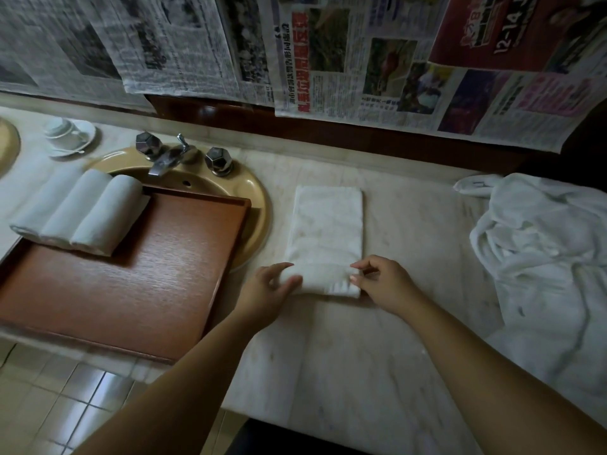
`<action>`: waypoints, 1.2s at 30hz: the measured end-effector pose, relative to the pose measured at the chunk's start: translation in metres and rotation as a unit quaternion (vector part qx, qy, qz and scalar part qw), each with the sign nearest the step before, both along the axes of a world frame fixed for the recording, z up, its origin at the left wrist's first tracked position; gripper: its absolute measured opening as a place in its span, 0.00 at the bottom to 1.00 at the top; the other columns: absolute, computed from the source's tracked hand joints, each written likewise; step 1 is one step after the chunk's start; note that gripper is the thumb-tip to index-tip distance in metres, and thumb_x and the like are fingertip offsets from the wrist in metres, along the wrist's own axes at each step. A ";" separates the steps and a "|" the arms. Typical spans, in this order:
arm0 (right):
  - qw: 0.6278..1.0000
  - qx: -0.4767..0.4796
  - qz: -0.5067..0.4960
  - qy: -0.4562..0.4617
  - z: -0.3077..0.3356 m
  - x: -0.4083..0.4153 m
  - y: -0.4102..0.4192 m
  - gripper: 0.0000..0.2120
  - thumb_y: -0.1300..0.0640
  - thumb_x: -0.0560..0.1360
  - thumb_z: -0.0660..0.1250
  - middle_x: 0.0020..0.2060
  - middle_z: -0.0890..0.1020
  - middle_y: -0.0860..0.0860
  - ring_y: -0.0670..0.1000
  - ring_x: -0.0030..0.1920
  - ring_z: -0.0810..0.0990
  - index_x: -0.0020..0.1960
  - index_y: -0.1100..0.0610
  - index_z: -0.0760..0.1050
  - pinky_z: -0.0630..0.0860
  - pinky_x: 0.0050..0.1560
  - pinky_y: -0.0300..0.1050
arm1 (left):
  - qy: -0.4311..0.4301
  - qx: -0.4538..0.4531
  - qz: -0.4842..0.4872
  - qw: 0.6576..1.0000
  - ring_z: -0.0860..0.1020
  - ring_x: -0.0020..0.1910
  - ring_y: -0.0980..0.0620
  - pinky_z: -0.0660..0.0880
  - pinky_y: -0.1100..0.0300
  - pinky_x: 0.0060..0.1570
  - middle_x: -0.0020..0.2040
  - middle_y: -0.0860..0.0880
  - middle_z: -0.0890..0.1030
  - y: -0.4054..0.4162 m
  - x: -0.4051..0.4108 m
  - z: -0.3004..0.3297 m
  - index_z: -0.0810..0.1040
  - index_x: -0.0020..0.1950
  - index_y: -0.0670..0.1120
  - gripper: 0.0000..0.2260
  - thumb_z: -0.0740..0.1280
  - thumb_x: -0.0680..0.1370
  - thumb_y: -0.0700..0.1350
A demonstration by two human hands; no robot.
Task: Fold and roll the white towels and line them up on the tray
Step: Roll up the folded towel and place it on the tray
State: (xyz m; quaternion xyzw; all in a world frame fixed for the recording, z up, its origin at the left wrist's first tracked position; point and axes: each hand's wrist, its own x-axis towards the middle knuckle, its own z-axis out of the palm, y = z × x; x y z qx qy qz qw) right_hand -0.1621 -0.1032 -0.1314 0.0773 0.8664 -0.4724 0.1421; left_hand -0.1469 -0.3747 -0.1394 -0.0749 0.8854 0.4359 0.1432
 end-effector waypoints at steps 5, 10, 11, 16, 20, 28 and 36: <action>0.987 0.100 0.088 0.090 0.003 0.003 -0.005 0.11 0.60 0.80 0.70 0.58 0.72 0.44 0.46 0.52 0.79 0.57 0.47 0.83 0.72 0.55 0.34 | -0.012 0.045 0.022 0.999 0.79 0.51 0.58 0.73 0.64 0.42 0.54 0.54 0.80 0.002 -0.010 0.009 0.80 0.59 0.62 0.14 0.75 0.75 0.61; 0.987 0.071 0.113 0.086 -0.007 0.022 0.007 0.19 0.49 0.78 0.73 0.65 0.76 0.36 0.36 0.61 0.77 0.69 0.42 0.79 0.70 0.63 0.30 | 0.010 0.014 -0.011 1.000 0.80 0.47 0.60 0.73 0.63 0.41 0.48 0.57 0.81 -0.003 -0.016 0.010 0.81 0.55 0.62 0.12 0.74 0.76 0.64; 0.991 0.058 0.104 0.065 -0.007 0.024 0.009 0.21 0.47 0.77 0.75 0.65 0.76 0.35 0.34 0.62 0.76 0.69 0.40 0.79 0.69 0.64 0.28 | 0.013 0.009 -0.017 1.000 0.80 0.45 0.60 0.74 0.62 0.41 0.46 0.57 0.82 -0.003 -0.018 0.010 0.81 0.54 0.61 0.12 0.73 0.76 0.64; 0.998 -0.020 0.021 0.056 -0.011 0.028 0.004 0.17 0.50 0.78 0.74 0.53 0.81 0.39 0.37 0.52 0.78 0.66 0.42 0.81 0.69 0.54 0.26 | 0.023 -0.001 -0.016 1.000 0.79 0.37 0.60 0.72 0.61 0.39 0.35 0.58 0.81 0.006 -0.030 0.008 0.83 0.49 0.60 0.09 0.72 0.77 0.63; 0.996 -0.063 -0.019 0.052 -0.016 0.023 -0.001 0.13 0.54 0.82 0.70 0.55 0.81 0.44 0.41 0.47 0.82 0.63 0.40 0.80 0.72 0.50 0.28 | 0.040 -0.026 -0.012 0.999 0.80 0.43 0.56 0.77 0.59 0.42 0.41 0.56 0.81 0.008 -0.035 0.008 0.78 0.56 0.60 0.15 0.71 0.76 0.67; 0.989 -0.128 -0.059 0.046 -0.019 0.031 -0.005 0.18 0.61 0.81 0.70 0.49 0.78 0.49 0.40 0.44 0.80 0.67 0.43 0.78 0.74 0.51 0.31 | 0.403 -0.166 -0.165 0.885 0.75 0.52 0.45 0.76 0.51 0.48 0.57 0.49 0.82 -0.004 -0.019 -0.025 0.85 0.63 0.49 0.16 0.71 0.81 0.57; 0.983 -0.131 -0.111 0.058 -0.024 0.033 -0.012 0.11 0.60 0.81 0.70 0.51 0.83 0.51 0.46 0.49 0.82 0.59 0.47 0.82 0.76 0.49 0.33 | 0.304 -0.172 -0.243 0.905 0.77 0.53 0.44 0.79 0.47 0.53 0.67 0.49 0.79 -0.020 -0.034 -0.033 0.77 0.73 0.50 0.27 0.64 0.80 0.64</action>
